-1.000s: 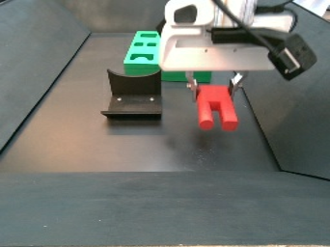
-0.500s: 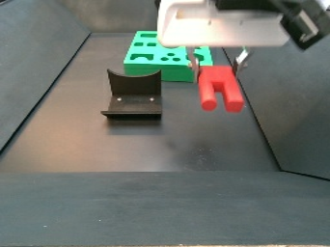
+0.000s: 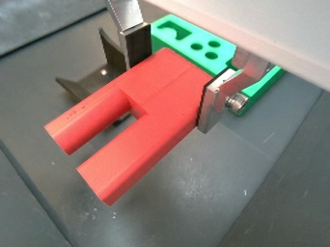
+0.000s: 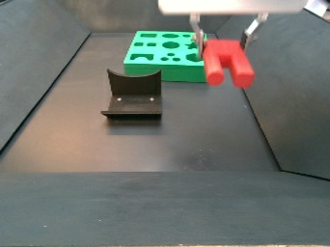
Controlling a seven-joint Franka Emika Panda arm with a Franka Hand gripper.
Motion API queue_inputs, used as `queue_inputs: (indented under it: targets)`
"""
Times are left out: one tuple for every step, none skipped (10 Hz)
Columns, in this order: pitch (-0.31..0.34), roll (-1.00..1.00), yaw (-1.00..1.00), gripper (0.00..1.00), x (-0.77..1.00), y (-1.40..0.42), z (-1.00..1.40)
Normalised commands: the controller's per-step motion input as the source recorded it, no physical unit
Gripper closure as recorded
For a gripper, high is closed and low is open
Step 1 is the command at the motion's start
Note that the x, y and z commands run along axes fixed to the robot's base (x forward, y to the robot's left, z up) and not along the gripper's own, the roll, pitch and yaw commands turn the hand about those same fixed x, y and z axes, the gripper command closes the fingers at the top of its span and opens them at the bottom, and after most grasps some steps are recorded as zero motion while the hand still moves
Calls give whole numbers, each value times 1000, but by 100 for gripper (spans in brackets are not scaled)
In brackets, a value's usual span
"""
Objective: Pick up the square-circle object. Move up. Rotate the square-circle object. Place the square-circle object on the fixture. Regrasp the square-circle object. Move to above the board. Insert the square-circle object.
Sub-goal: Place the square-circle object on the fixture.
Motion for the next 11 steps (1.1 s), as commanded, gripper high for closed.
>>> queue_inputs:
  targets:
    - [78,100,18,100,-2,5,380]
    - [79,97,22,100,2,3,223]
    - [-421,12,166,100,1000,-462,-4]
    - [-399,11,159,100,1000,-458,-22]
    - [-273,-12,100,100,1000,-406,-24]
    - [-204,-24,72,100,1000,-385,-21]
    - [-93,-40,44,100,1000,-354,-24]
    - [-61,-44,32,100,1000,-336,-27]
    - [-19,-50,23,100,1000,-300,-28]
    - [3,-54,20,100,1000,-269,-29]
    - [17,-55,21,100,1000,-241,-30]
